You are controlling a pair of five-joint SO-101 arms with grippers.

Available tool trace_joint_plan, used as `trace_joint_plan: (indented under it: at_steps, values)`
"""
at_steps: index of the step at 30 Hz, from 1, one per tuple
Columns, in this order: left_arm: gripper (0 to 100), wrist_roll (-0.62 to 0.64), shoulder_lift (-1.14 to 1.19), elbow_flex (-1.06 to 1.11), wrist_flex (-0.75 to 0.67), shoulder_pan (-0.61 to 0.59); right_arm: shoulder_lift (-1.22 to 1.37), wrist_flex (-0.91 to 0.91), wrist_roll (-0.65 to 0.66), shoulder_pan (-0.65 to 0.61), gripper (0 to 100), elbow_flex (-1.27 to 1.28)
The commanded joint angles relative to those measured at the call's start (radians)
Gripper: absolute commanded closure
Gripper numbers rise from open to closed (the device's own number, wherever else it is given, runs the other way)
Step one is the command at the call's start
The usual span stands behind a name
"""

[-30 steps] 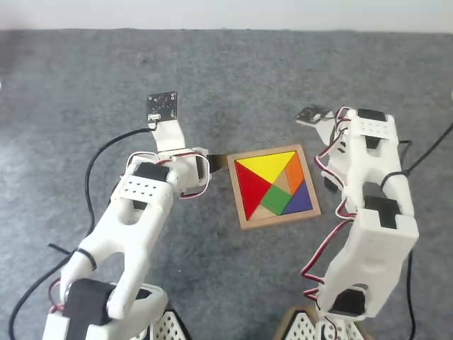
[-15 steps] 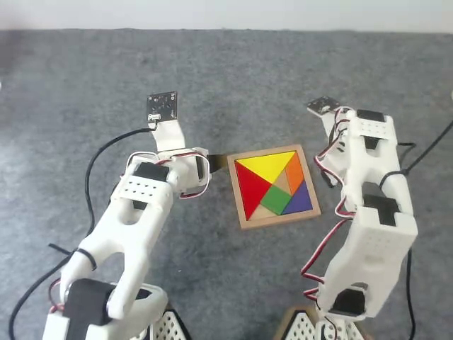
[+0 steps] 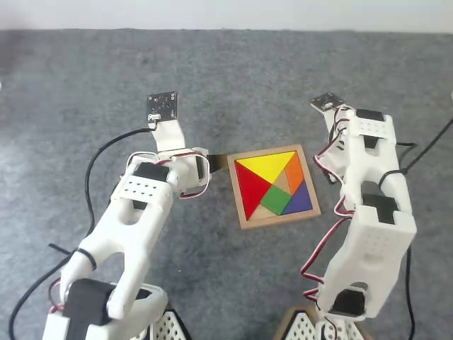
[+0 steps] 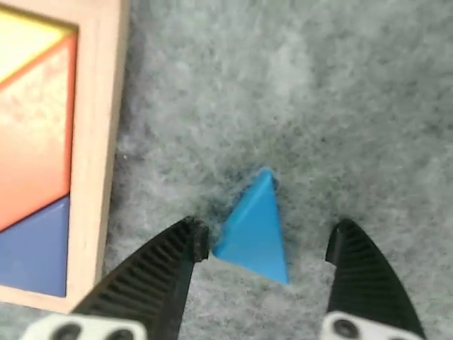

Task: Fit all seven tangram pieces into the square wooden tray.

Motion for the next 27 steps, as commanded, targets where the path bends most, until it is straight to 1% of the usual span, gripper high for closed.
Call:
trace_joint_plan:
  at_steps: [1, 5, 10, 13, 16, 20, 24, 27]
  values:
    - [68, -0.008, -0.037, -0.016, -0.015, 0.000, 0.002, -0.004, -0.011, -0.027, 76.5, -0.005]
    - [68, -0.008, -0.037, -0.016, -0.015, 0.002, 0.002, -0.004, -0.012, -0.027, 85.4, -0.005]
    - [68, -0.008, -0.037, -0.016, -0.015, 0.002, 0.002, -0.004, -0.012, -0.027, 88.9, -0.003]
    - [68, -0.008, -0.037, -0.016, -0.015, 0.002, 0.002, -0.002, -0.012, -0.027, 92.6, -0.003]
    - [68, -0.008, -0.037, -0.016, -0.015, 0.002, 0.002, -0.002, -0.012, -0.027, 93.7, -0.003]
    - [68, -0.008, -0.037, -0.016, -0.015, 0.002, -0.008, 0.048, -0.009, -0.021, 93.1, -0.021]
    - [68, -0.008, -0.037, -0.016, -0.015, 0.002, -0.054, 0.137, -0.012, -0.007, 83.7, -0.021]
    - [68, -0.008, -0.037, -0.016, -0.015, 0.002, -0.067, 0.186, -0.049, 0.005, 76.7, -0.020]
